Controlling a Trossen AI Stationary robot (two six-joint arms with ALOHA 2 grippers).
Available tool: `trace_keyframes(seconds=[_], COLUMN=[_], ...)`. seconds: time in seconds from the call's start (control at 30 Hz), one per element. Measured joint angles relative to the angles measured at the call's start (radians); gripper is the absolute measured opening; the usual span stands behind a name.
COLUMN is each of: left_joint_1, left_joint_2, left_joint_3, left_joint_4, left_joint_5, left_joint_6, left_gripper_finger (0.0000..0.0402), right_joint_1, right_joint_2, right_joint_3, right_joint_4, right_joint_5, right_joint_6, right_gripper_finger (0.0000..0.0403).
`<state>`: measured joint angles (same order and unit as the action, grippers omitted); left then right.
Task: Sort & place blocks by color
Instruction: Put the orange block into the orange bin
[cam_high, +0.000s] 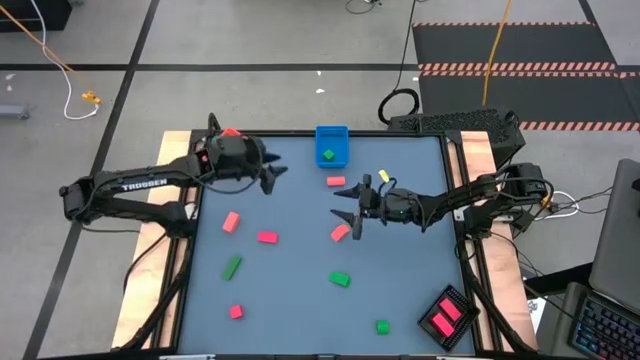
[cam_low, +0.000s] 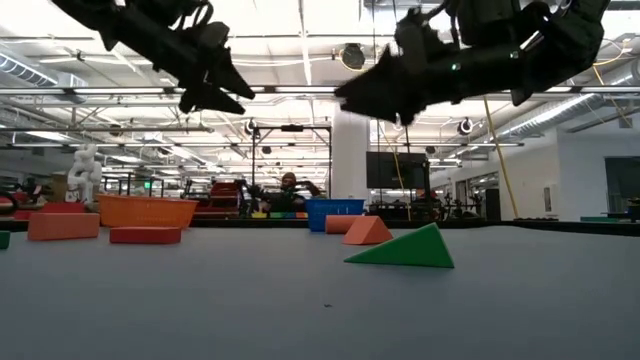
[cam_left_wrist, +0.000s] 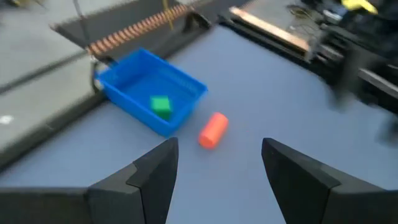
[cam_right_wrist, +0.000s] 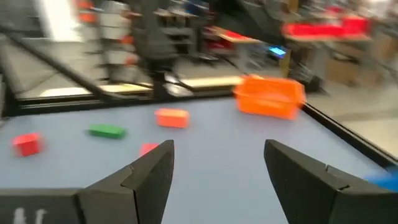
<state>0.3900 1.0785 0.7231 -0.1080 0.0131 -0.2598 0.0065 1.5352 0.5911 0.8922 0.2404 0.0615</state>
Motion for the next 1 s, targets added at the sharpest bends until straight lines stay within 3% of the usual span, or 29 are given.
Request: trace_keyframes(seconds=[0.1, 0.23, 0.4, 0.5, 0.67, 0.87, 1.0], left_joint_1=[-0.062, -0.131, -0.213, -0.259, -0.311, -0.345, -0.343], left_joint_2=[0.031, 0.087, 0.166, 0.204, 0.254, 0.311, 0.342], left_joint_3=[0.0, 0.0, 0.0, 0.0, 0.0, 0.0, 0.0], left_joint_4=[-0.016, 0.009, 0.035, 0.041, 0.115, 0.198, 0.219], left_joint_5=[-0.018, -0.021, -0.019, -0.013, -0.014, -0.014, -0.014], left_joint_6=[-0.021, 0.035, 0.065, 0.071, 0.056, 0.05, 0.062], left_gripper_finger=[0.0232, 0.0232, 0.0232, 0.0232, 0.0232, 0.0232, 0.0232], right_joint_1=[-0.001, -0.001, 0.012, 0.045, 0.078, 0.05, 0.019], right_joint_2=[0.0, 0.0, 0.0, 0.0, 0.0, 0.0, 0.0], right_joint_3=[0.0, 0.004, 0.008, 0.008, 0.008, 0.017, 0.102], right_joint_4=[-0.102, -0.259, -0.357, -0.374, -0.375, -0.435, -0.612], right_joint_5=[0.118, 0.123, -0.04, -0.137, -0.14, -0.209, -0.277], right_joint_6=[0.061, 0.053, 0.056, -0.044, -0.233, -0.272, -0.251], right_gripper_finger=[0.0242, 0.0242, 0.0242, 0.0242, 0.0242, 0.0232, 0.0231])
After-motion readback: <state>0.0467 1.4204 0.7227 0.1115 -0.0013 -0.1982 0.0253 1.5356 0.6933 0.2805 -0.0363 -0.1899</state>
